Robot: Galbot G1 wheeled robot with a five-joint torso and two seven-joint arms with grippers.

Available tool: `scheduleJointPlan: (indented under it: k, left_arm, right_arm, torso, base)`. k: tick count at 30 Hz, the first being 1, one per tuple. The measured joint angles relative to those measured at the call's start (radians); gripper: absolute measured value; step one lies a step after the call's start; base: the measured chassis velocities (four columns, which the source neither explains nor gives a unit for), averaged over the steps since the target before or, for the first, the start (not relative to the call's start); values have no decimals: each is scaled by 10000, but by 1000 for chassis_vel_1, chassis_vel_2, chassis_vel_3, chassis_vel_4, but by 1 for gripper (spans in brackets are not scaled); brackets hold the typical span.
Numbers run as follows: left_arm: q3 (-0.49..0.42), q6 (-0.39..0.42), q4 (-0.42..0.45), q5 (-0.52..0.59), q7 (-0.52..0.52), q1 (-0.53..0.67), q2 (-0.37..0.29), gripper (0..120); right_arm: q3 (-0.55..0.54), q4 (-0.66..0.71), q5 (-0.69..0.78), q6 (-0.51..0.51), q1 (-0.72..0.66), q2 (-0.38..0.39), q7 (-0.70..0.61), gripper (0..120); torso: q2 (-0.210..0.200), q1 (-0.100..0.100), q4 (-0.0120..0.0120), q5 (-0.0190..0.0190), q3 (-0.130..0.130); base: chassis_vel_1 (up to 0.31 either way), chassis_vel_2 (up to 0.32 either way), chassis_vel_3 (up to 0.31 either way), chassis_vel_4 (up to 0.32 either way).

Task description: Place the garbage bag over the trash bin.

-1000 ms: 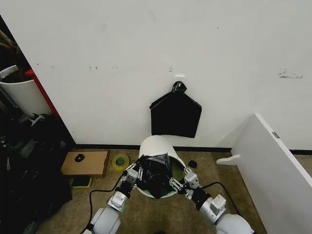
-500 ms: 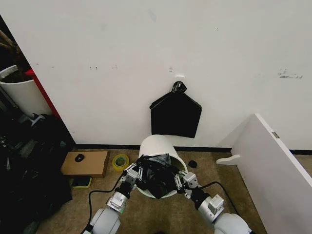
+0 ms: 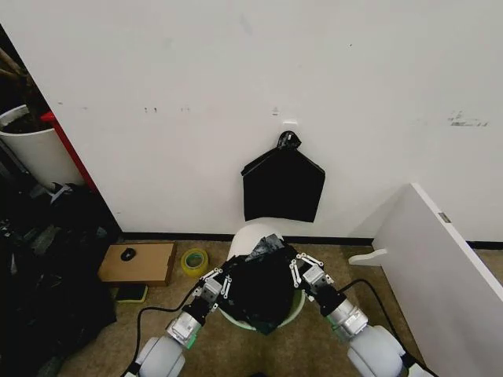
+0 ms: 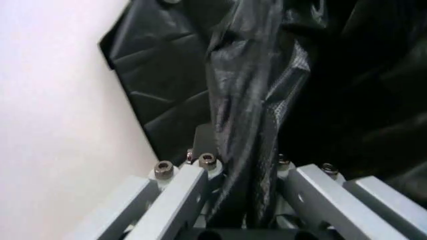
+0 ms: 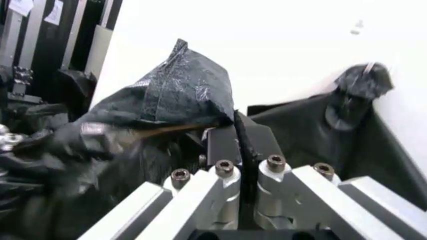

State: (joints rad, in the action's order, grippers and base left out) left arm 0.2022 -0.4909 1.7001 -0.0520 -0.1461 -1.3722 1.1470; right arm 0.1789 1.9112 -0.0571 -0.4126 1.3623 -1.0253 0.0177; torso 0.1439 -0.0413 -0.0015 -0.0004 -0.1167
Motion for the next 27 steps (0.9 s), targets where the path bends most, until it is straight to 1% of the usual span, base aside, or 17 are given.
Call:
scheduleJointPlan:
  k: [4,7,11,14,17,23,24,25,27]
  left_arm:
    - [30,-48,0,16,-307,-31,-33,0]
    - [84,-159,54,293,-795,-62,-57,0]
    - [146,-191,102,416,-921,-69,-90,0]
    - [425,-217,242,763,-1279,-75,-174,0]
    - [614,-219,297,884,-1413,-77,-241,0]
    - [994,-138,480,1253,-1534,-70,-344,0]
    - [1080,-50,570,1531,-1620,-64,-356,0]
    - [1080,-50,570,1531,-1620,-64,-356,0]
    - [1192,78,704,2010,-1783,-53,-395,0]
  right_arm:
    - [145,-119,-239,19,-68,-2,8,0]
    - [349,-407,-438,280,-158,57,-69,0]
    - [485,-649,-519,355,-199,118,-97,0]
    - [628,-1069,-460,366,-211,229,-141,0]
    - [653,-1252,-279,332,-206,269,-145,0]
    - [565,-1575,588,-183,-194,324,267,0]
    - [506,-1692,897,-445,-221,337,492,0]
    - [506,-1692,897,-445,-221,337,492,0]
    - [441,-1896,1373,-795,-303,337,874,0]
  torso:
    - [0,0,0,-1,0]
    - [0,0,0,0,0]
    - [0,0,0,-1,0]
    - [0,0,0,1,0]
    - [0,0,0,0,0]
    - [0,0,1,0,0]
    - [0,0,1,-2,0]
    - [0,0,1,-2,0]
    - [0,0,0,0,0]
  base:
    - [0,0,0,0]
    - [0,0,0,0]
    - [0,0,0,0]
    - [0,0,0,0]
    - [0,0,0,0]
    - [0,0,0,0]
    - [0,0,0,0]
    - [0,0,0,0]
    - [0,0,0,0]
